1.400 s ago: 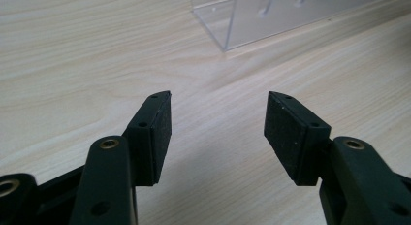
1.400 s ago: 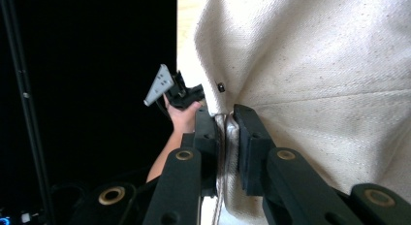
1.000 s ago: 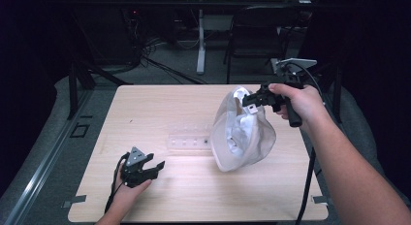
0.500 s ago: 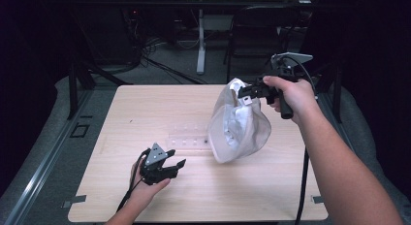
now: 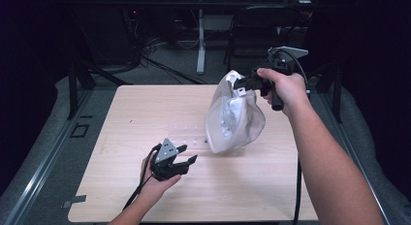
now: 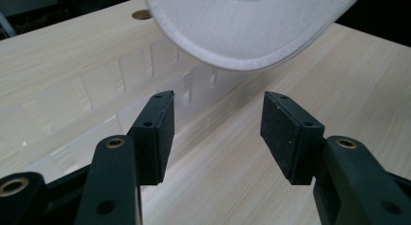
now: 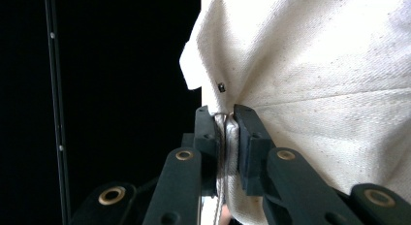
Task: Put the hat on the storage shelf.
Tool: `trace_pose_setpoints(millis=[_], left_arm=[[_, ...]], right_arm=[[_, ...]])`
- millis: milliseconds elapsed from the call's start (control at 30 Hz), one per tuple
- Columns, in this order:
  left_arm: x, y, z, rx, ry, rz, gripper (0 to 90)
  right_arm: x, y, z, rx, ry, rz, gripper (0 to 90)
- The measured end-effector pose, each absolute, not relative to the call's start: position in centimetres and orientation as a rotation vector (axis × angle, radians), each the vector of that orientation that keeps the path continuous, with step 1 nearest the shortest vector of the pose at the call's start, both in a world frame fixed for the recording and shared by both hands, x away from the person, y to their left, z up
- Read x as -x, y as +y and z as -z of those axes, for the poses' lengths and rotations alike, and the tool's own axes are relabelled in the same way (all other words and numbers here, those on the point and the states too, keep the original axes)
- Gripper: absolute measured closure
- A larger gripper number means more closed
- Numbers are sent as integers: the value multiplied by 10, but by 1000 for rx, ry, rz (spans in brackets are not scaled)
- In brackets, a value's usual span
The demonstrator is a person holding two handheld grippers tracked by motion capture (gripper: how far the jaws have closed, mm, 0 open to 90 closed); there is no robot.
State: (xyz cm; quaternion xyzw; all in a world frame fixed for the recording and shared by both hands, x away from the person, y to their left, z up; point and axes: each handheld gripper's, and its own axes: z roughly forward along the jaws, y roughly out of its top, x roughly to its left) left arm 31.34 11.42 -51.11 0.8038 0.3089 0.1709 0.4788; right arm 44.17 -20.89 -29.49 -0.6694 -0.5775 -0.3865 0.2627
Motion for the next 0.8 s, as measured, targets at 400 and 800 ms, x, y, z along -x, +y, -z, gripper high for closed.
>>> trace_pose_setpoints(millis=[400,800], left_arm=[[-320,71,493,-1964,685,-408,466],[-326,34,489,-2015,656,-492,445]], right_arm=[[-455,-198,299,1840,-1531,1066,812],[-460,-189,305,1837,-1527,1060,812]])
